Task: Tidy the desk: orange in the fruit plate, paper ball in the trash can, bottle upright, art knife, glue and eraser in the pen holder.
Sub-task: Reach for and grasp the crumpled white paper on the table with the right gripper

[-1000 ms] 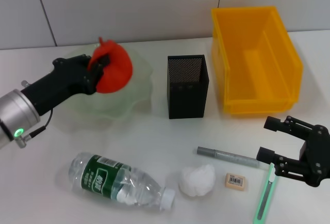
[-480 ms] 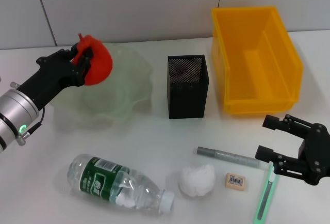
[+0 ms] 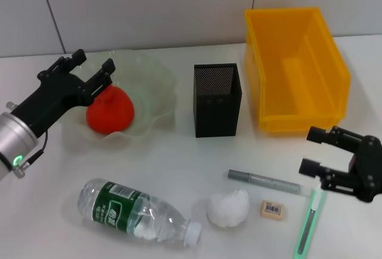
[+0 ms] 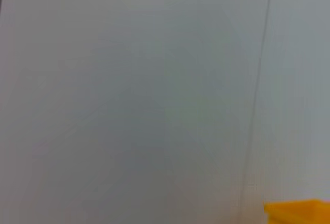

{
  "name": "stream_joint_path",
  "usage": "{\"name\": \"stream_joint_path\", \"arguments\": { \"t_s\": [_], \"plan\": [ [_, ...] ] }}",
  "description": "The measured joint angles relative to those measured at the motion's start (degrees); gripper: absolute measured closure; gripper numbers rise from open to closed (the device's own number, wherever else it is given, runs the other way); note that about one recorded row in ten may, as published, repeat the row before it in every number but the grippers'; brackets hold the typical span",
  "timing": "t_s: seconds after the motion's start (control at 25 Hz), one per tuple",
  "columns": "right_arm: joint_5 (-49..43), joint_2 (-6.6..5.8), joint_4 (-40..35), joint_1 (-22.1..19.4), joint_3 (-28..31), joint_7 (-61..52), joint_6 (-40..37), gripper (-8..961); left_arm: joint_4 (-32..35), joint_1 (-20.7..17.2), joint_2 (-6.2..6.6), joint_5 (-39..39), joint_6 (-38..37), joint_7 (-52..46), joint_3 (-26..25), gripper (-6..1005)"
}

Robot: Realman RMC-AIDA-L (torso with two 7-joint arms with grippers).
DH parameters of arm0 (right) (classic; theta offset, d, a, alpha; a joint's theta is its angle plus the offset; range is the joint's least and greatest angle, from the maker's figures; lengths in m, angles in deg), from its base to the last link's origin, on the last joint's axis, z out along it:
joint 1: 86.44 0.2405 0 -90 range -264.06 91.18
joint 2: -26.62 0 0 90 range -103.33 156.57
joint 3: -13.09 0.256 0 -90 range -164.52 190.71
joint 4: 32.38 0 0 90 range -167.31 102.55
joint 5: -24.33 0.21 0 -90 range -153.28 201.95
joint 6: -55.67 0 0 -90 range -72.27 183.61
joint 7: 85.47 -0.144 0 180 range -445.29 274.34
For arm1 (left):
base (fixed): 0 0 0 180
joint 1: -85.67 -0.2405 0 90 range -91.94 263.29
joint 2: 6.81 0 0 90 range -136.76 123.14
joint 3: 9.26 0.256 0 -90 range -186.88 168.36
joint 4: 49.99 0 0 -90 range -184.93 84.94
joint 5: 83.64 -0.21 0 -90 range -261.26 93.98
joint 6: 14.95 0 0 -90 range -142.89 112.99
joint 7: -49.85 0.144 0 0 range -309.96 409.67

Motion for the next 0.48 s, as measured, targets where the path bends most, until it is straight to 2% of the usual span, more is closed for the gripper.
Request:
{"name": "stream_joint_path", "arguments": {
  "t_s": [0.08, 0.12, 0.16, 0.2, 0.28, 0.32, 0.36, 0.48],
  "plan": [
    [0.0, -0.28, 2.4, 0.3, 0.0, -3.3, 0.1, 174, 0.5, -1.4, 0.08, -0.1, -3.0, -1.4, 0.7, 489],
    [-0.4, -0.68, 6.5, 0.8, -0.5, -8.3, -0.4, 174, 1.2, -3.0, 0.12, -0.2, -6.6, -2.2, 2.5, 449],
    [-0.4, -0.68, 6.5, 0.8, -0.5, -8.3, -0.4, 174, 1.2, -3.0, 0.12, -0.2, -6.6, -2.2, 2.5, 408],
    [-1.0, -0.93, 9.6, 1.2, -1.2, -11.6, -1.1, 174, 1.7, -3.9, 0.16, -0.3, -8.4, -2.2, 3.9, 367],
    [-2.0, -1.52, 15.1, 1.9, -3.3, -16.9, -2.4, 174, 3.4, -5.9, 0.19, -0.3, -12.0, -2.3, 8.7, 286],
    [-3.3, -2.4, 21.4, 2.9, -7.2, -22.2, -4.0, 174, 5.1, -7.4, 0.18, -0.3, -14.6, -2.4, 13.9, 167],
    [-3.3, -2.4, 21.4, 2.9, -7.2, -22.2, -4.0, 174, 5.1, -7.4, 0.18, -0.3, -14.6, -2.4, 13.9, 168],
    [-5.7, -3.59, 30.5, 4.7, -14.1, -29.3, -5.3, 174, 6.1, -9.0, 0.11, -0.3, -14.9, -2.5, 19.2, 169]
  ]
}}
